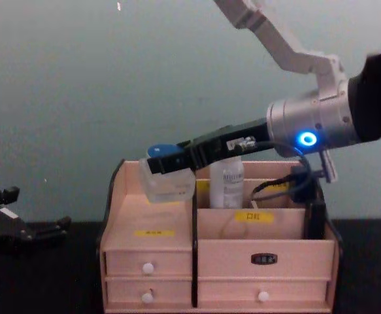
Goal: Pick up the facial cleanser and watermelon frost from the table and place them into the tiered storage box.
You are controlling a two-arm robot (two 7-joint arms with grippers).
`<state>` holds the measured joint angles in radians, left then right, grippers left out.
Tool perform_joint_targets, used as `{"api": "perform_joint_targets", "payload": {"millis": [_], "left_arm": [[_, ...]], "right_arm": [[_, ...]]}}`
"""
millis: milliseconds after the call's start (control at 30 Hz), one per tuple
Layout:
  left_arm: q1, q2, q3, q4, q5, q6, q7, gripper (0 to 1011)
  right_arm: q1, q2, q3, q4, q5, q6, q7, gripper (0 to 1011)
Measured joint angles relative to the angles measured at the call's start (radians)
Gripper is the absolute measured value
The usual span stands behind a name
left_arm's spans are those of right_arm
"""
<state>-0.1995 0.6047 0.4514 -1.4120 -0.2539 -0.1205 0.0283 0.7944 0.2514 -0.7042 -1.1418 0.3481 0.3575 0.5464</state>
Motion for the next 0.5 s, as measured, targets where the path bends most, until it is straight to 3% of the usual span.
{"api": "perform_joint_targets", "payload": {"millis": [500], "left_arm": [[0.0, 0.0, 0.0, 0.0, 0.0, 0.0, 0.0, 1001]], "right_arm": [[0.012, -0.051, 0.011, 0.088, -0.032, -0.004, 0.011, 712]]}}
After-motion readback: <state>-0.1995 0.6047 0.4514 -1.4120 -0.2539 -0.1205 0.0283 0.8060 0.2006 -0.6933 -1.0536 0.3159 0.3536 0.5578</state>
